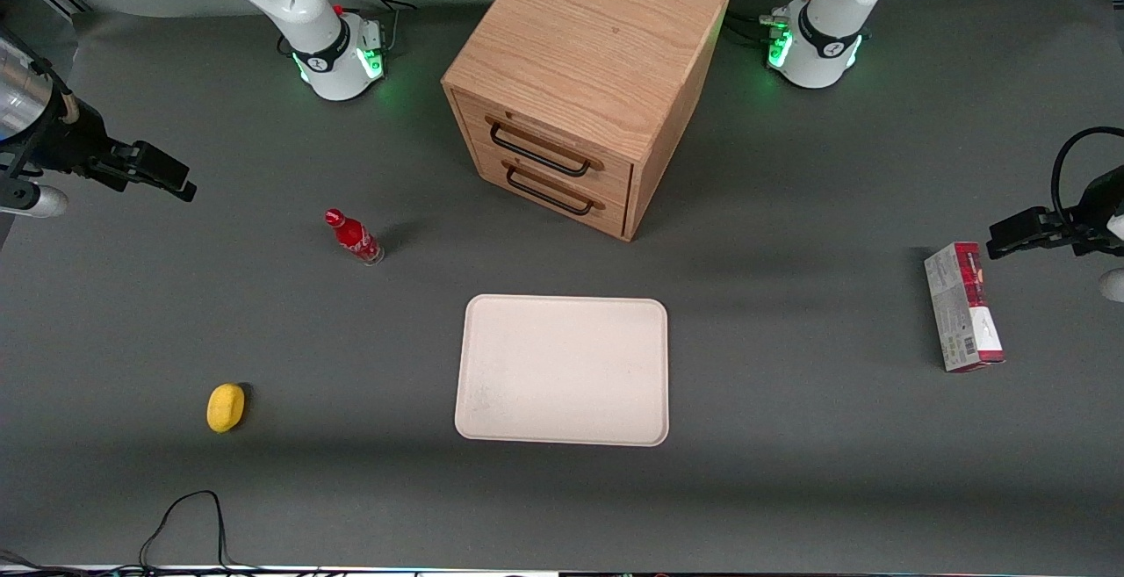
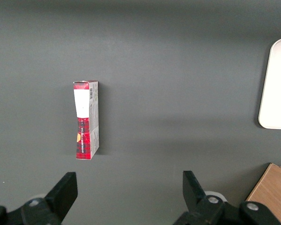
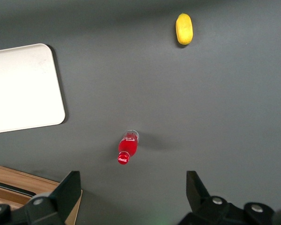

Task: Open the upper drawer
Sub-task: 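Move the right gripper toward the upper drawer's black handle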

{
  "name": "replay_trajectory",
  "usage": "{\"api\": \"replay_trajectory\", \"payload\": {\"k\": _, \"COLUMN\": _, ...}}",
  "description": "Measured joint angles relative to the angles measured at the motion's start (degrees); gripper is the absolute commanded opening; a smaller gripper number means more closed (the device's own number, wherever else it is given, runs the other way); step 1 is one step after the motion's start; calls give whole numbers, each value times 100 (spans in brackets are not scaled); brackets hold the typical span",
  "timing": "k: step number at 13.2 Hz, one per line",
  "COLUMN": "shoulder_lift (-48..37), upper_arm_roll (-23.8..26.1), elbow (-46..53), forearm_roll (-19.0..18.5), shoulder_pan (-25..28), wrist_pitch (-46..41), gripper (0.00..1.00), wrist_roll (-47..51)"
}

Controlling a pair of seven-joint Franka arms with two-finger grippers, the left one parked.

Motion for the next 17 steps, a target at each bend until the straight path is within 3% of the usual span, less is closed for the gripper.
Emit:
{"api": "replay_trajectory", "payload": {"k": 5, "shoulder_lift": 22, "upper_arm_roll": 73, "elbow": -5, "forearm_roll": 2, "shoulder_pan": 2, "wrist_pitch": -2, "gripper": 100, "wrist_roll": 0}}
{"api": "replay_trajectory", "payload": {"k": 8, "shoulder_lift": 133, "upper_arm_roll": 424, "elbow": 75, "forearm_roll": 40, "shoulder_pan": 8, "wrist_pitch": -1, "gripper": 100, "wrist_roll": 0}}
{"api": "replay_trajectory", "payload": {"k": 12, "shoulder_lift": 412, "upper_arm_roll": 1304, "elbow": 228, "forearm_roll": 420, "shoulder_pan": 23, "wrist_pitch": -14, "gripper": 100, "wrist_roll": -34}}
{"api": "replay_trajectory", "payload": {"k": 17, "shoulder_lift": 1169, "upper_arm_roll": 2938, "elbow": 792, "forearm_roll": 450, "shoulder_pan": 56, "wrist_pitch": -14, "gripper": 100, "wrist_roll": -238}}
